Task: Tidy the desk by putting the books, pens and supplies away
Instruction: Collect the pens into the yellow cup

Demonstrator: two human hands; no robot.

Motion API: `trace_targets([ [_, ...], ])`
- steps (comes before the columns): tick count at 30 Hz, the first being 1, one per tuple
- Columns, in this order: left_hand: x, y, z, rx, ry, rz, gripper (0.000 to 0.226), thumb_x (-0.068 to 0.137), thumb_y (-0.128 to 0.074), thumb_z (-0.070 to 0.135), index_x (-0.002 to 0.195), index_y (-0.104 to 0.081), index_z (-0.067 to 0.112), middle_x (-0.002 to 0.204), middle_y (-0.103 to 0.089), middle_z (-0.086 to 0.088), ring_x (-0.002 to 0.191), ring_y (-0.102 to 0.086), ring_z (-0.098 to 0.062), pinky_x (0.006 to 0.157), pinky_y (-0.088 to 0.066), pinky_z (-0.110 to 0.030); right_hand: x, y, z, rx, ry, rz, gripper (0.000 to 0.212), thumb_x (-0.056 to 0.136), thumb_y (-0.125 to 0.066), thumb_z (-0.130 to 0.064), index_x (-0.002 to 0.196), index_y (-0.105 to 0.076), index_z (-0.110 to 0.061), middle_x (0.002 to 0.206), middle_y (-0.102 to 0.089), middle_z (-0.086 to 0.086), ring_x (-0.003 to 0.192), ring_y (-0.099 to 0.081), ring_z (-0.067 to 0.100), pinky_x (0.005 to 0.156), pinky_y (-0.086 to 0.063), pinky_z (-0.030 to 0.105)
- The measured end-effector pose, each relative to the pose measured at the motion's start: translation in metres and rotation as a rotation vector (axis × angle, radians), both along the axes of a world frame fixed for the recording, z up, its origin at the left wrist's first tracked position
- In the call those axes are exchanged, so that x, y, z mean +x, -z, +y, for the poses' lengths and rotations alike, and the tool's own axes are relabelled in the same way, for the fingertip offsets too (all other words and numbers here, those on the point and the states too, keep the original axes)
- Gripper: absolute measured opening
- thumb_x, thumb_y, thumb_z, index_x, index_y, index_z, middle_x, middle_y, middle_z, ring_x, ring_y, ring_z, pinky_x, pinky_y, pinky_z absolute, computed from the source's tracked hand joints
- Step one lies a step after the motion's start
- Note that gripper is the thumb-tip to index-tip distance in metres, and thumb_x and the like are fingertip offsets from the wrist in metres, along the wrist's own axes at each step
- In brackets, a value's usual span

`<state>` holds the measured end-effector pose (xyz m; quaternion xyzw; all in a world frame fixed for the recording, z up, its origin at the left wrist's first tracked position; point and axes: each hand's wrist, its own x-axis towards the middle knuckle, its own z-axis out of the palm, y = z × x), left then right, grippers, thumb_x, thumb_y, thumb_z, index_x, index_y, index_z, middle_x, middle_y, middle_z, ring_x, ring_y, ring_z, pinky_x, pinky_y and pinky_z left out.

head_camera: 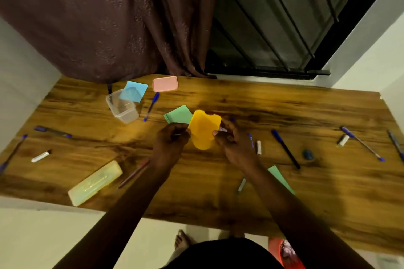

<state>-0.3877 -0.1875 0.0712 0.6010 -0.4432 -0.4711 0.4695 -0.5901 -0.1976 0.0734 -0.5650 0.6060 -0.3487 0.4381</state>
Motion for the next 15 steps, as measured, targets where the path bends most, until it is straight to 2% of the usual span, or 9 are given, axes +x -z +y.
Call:
trace_targets([
  [1, 0.003, 0.002, 0.010, 0.020, -0.001, -0.023, 0.017, 0.093, -0.071, 0.015, 0.110, -0.073, 0.019, 0.107, -0.076, -0.003, 0.104, -0.071, -0.023, 0.092, -0.059, -0.049, 0.002, 0.004, 0.007, -0.012, -0.009, 0.012, 0.053, 0.096, -0.069, -0.030, 0.146, -0.050, -0.027, 0.140, -0.059, -0.005, 0.122, -0.056, 0.006, 0.091, -0.046, 0.014],
  [2, 0.005, 0.004, 0.019, 0.033, 0.008, -0.043, 0.017, 0.093, -0.071, 0.019, 0.110, -0.073, 0.020, 0.106, -0.077, -0.001, 0.103, -0.071, -0.020, 0.092, -0.059, -0.049, 0.004, 0.008, 0.013, -0.020, -0.016, 0.026, 0.053, 0.096, -0.070, -0.029, 0.145, -0.051, -0.026, 0.142, -0.058, -0.003, 0.123, -0.055, 0.005, 0.095, -0.049, 0.018],
  [4, 0.004, 0.008, 0.036, 0.063, 0.026, -0.076, 0.017, 0.093, -0.071, 0.022, 0.110, -0.073, 0.021, 0.104, -0.077, 0.002, 0.100, -0.072, -0.014, 0.091, -0.059, -0.048, 0.004, 0.016, 0.022, 0.004, -0.019, 0.047, 0.054, 0.095, -0.070, -0.031, 0.146, -0.051, -0.025, 0.143, -0.058, -0.001, 0.127, -0.055, 0.009, 0.105, -0.050, 0.035],
  [6, 0.004, 0.012, 0.049, 0.089, 0.022, -0.071, 0.016, 0.093, -0.072, 0.022, 0.109, -0.073, 0.021, 0.103, -0.077, 0.004, 0.098, -0.072, -0.012, 0.090, -0.059, -0.046, 0.005, 0.020, 0.030, 0.056, -0.028, 0.063, 0.055, 0.096, -0.068, -0.033, 0.148, -0.050, -0.025, 0.144, -0.058, -0.002, 0.130, -0.054, 0.012, 0.107, -0.049, 0.041],
  [9, 0.002, 0.016, 0.060, 0.110, 0.010, -0.082, 0.015, 0.091, -0.075, 0.024, 0.106, -0.073, 0.022, 0.102, -0.077, 0.005, 0.096, -0.073, -0.011, 0.088, -0.060, -0.045, 0.005, 0.027, 0.036, 0.074, -0.037, 0.095, 0.057, 0.096, -0.068, -0.035, 0.148, -0.049, -0.026, 0.145, -0.058, -0.002, 0.133, -0.054, 0.015, 0.108, -0.048, 0.041],
  [13, -0.004, 0.016, 0.059, 0.137, 0.020, -0.089, 0.015, 0.090, -0.075, 0.024, 0.105, -0.073, 0.022, 0.101, -0.077, 0.007, 0.095, -0.072, -0.007, 0.088, -0.059, -0.041, 0.001, 0.029, 0.039, 0.089, -0.023, 0.066, 0.056, 0.096, -0.069, -0.029, 0.148, -0.049, -0.023, 0.145, -0.058, -0.002, 0.130, -0.054, 0.011, 0.103, -0.047, 0.031],
  [15, -0.004, 0.014, 0.058, 0.144, 0.044, -0.102, 0.014, 0.090, -0.075, 0.024, 0.103, -0.073, 0.023, 0.100, -0.077, 0.009, 0.093, -0.071, -0.004, 0.086, -0.058, -0.038, -0.002, 0.028, 0.038, 0.086, -0.031, 0.075, 0.055, 0.096, -0.069, -0.028, 0.147, -0.051, -0.023, 0.144, -0.059, -0.003, 0.130, -0.055, 0.011, 0.103, -0.047, 0.031],
])
